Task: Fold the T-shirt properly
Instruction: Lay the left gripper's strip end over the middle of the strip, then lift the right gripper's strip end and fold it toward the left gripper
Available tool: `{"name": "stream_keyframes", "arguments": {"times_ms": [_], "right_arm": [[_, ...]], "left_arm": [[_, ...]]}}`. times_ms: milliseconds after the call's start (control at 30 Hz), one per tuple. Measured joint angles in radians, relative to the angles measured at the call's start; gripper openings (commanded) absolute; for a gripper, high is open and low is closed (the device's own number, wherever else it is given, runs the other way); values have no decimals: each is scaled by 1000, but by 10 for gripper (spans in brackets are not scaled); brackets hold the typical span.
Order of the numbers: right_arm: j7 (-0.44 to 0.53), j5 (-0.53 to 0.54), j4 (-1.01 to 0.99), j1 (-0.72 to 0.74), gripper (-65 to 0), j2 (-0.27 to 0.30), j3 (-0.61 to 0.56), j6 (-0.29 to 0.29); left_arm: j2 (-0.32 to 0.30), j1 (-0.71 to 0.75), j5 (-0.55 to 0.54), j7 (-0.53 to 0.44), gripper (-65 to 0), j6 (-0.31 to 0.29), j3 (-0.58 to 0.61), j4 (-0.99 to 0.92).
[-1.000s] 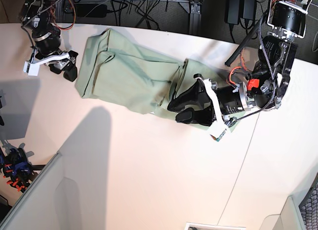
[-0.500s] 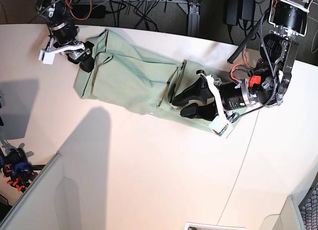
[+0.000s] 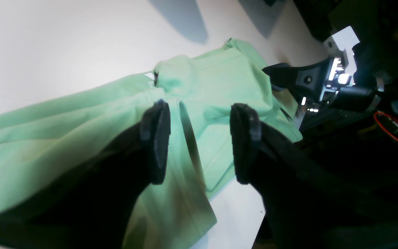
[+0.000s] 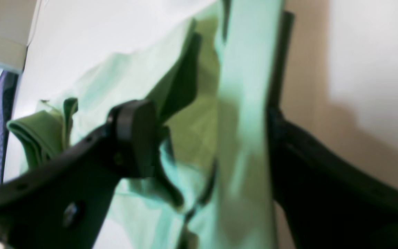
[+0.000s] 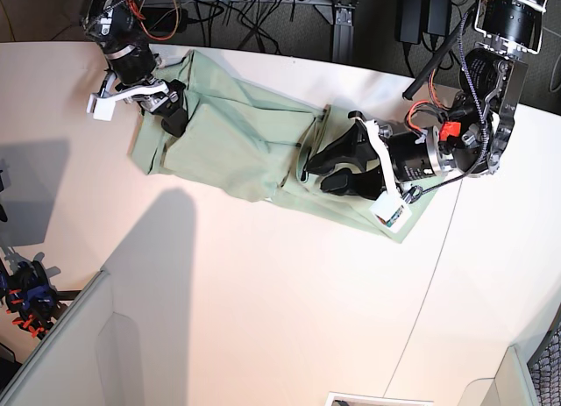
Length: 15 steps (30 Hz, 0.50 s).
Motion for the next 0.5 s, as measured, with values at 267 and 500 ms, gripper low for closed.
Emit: {"name": "stream_keyframes", "arguments": {"times_ms": [267,500], "right_arm": [[31,-12,0,3,-237,-49,-35,8],[65,-48,0,3,-347,-49,-35,10]], "left_arm": [[0,0,0,0,-335,0,0,0],[0,0,0,0,-335,0,0,0]]}}
